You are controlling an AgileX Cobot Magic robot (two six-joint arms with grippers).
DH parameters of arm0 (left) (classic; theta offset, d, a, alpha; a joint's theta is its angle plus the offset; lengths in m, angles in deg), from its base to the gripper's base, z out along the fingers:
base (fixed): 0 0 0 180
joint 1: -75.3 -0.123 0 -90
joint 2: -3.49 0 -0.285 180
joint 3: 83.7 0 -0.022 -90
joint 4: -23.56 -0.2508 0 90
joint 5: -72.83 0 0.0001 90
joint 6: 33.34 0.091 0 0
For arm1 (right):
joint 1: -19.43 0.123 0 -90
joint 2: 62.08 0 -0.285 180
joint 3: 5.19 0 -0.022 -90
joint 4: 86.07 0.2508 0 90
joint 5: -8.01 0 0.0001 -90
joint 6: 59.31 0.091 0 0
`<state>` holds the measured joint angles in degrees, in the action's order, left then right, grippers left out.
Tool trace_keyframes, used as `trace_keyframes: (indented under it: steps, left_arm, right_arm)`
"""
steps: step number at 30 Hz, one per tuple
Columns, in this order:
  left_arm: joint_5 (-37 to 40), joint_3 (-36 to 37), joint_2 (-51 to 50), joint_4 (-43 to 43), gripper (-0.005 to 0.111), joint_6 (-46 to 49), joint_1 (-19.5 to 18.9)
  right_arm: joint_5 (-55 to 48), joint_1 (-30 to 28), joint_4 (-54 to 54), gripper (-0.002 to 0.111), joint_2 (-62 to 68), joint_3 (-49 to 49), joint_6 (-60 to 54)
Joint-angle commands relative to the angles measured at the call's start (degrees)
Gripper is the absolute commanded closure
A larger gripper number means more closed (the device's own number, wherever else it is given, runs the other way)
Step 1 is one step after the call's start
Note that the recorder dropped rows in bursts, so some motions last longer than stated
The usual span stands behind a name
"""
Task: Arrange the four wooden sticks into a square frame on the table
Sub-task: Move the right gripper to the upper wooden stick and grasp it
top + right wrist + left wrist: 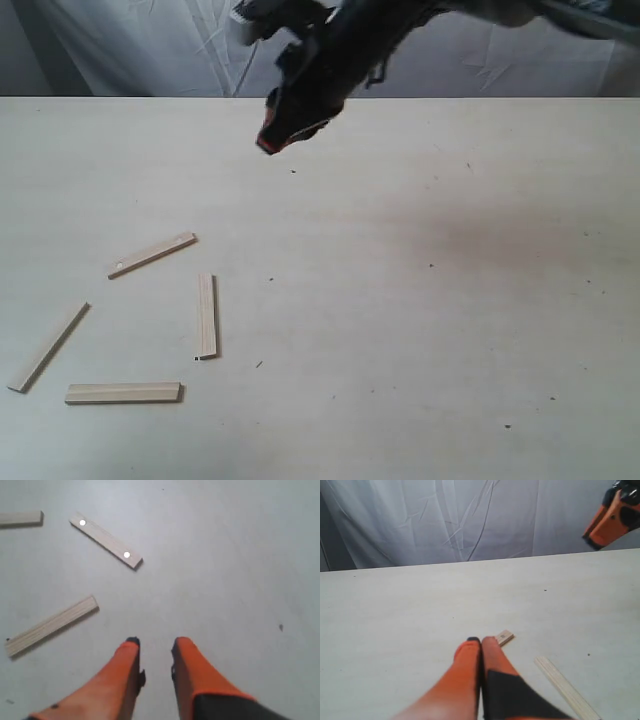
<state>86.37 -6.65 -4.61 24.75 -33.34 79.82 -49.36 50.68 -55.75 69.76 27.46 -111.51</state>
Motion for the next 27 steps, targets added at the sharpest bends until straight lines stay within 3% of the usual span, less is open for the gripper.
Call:
trace_keyframes:
  steps: [1, 11, 15, 21, 24, 27]
  left_arm:
    - [-0.2, 0.2, 0.3, 0.0, 0.107, 0.0, -0.3]
    - [-0.2, 0.2, 0.3, 0.0, 0.107, 0.0, -0.3]
    - [-0.2, 0.2, 0.3, 0.0, 0.107, 0.0, -0.3]
    - [-0.2, 0.2, 0.3, 0.0, 0.107, 0.0, -0.3]
    - [-0.2, 0.2, 0.3, 0.0, 0.107, 0.0, -0.3]
    - [-0.2, 0.2, 0.3, 0.0, 0.107, 0.0, -0.3]
  right_arm:
    - [-1.2, 7.0, -9.6, 0.070, 9.1, 11.3, -4.0]
    - [1.2, 17.2, -31.2, 0.057, 20.4, 24.2, -5.3]
    - [2.6, 17.3, -30.3, 0.058, 22.0, 29.1, -0.4]
    - [5.7, 17.3, -25.9, 0.077, 24.7, 31.0, 0.1]
    - [8.9, 17.3, -25.7, 0.074, 26.3, 31.0, 3.1]
    - [11.2, 17.3, -24.4, 0.062, 26.8, 31.0, 9.0]
